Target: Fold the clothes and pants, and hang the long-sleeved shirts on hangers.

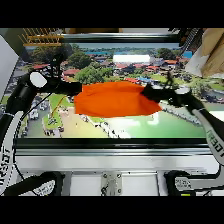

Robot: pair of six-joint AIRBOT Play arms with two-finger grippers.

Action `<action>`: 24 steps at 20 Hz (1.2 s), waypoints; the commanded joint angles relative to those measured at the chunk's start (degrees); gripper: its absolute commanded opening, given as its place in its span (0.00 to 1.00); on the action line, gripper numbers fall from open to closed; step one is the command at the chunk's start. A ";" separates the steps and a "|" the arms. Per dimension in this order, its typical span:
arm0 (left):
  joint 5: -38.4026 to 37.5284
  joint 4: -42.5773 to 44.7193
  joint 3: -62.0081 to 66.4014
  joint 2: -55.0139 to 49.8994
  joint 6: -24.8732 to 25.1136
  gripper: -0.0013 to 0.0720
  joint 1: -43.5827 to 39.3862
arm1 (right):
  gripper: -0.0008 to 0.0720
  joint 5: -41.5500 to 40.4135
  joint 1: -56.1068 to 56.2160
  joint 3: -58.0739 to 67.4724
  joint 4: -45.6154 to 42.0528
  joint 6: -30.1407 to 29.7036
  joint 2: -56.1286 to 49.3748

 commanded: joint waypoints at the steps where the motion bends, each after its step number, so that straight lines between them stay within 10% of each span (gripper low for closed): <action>1: -1.44 -0.04 -0.02 0.02 0.04 0.04 -0.02 | 0.02 -0.11 -16.68 3.15 -3.32 0.11 4.46; 6: -1.36 -0.09 -0.02 0.02 -0.83 0.04 -0.07 | 0.02 -0.13 -38.05 3.13 -13.49 3.96 12.28; 13: -1.20 -0.07 -0.02 0.02 -0.81 0.04 -0.07 | 0.02 9.99 -50.10 1.20 -49.18 24.59 24.09; 24: -1.40 0.00 -0.02 0.00 -0.76 0.04 -0.07 | 0.02 33.40 -33.64 -14.47 -51.10 26.62 27.19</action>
